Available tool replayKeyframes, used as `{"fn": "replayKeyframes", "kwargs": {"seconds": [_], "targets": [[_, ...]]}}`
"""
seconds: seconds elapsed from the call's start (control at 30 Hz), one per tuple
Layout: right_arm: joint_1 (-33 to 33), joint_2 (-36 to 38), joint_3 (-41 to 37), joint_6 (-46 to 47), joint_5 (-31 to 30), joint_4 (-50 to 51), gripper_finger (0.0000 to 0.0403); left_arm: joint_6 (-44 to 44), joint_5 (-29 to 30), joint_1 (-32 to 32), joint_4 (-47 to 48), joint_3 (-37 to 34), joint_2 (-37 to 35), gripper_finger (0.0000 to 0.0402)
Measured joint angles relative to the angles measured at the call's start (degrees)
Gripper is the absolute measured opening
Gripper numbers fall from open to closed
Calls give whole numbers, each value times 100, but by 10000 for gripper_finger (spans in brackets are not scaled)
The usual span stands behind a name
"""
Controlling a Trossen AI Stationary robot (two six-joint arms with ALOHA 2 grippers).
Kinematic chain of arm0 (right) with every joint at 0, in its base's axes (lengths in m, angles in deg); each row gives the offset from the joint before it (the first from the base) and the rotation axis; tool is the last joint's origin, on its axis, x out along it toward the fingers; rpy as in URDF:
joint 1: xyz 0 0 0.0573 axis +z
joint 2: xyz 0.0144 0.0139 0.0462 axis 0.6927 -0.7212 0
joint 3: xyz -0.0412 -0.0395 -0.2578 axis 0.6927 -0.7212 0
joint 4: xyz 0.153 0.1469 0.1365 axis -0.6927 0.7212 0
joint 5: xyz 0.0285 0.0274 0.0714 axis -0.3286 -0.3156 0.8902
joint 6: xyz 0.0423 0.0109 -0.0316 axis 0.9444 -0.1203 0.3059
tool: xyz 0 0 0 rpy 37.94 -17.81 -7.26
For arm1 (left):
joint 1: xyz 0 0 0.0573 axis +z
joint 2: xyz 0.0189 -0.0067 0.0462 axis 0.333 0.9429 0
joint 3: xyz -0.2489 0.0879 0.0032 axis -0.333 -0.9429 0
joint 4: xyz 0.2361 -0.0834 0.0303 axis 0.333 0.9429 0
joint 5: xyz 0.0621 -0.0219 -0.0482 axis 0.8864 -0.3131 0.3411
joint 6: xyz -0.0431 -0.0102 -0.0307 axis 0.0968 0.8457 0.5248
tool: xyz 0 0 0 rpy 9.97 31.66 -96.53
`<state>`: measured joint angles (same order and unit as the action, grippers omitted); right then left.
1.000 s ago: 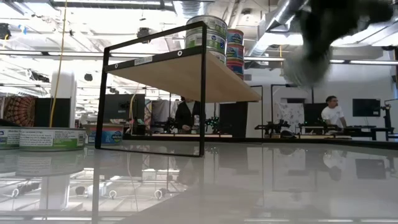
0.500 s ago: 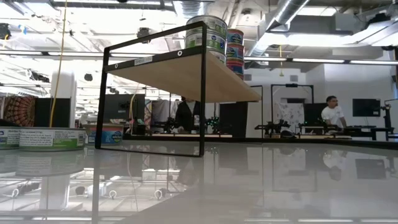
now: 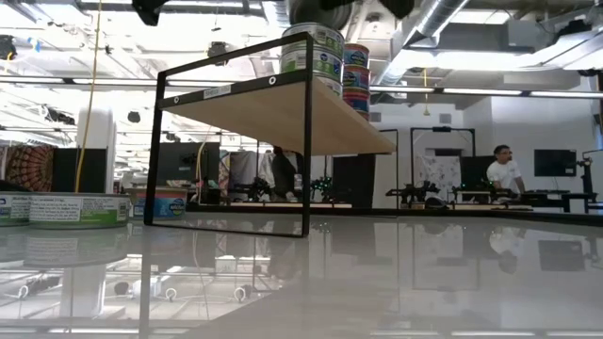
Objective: Stack canned seafood by type on shelf
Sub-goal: Stack the green tuna can on top of the other green tuna can
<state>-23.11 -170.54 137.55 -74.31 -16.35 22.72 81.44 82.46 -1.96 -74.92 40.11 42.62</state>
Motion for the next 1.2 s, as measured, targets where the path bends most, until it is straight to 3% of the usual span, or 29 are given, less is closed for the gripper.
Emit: {"fn": "replayKeyframes", "kwargs": {"seconds": [0.37, 0.6, 0.8, 1.2], "targets": [[-70, 7, 2, 420, 343, -8, 229, 60, -74, 1, -229, -34, 136, 248], [-85, 5, 143, 994, 480, 699, 233, 125, -74, 1, -235, -35, 127, 248], [-115, 7, 550, 1515, 1327, 1366, 233, 139, -75, 1, -235, -35, 126, 248], [-324, -191, 571, 1378, 1905, 850, 233, -27, -214, 1, -252, 0, 126, 248]]}}
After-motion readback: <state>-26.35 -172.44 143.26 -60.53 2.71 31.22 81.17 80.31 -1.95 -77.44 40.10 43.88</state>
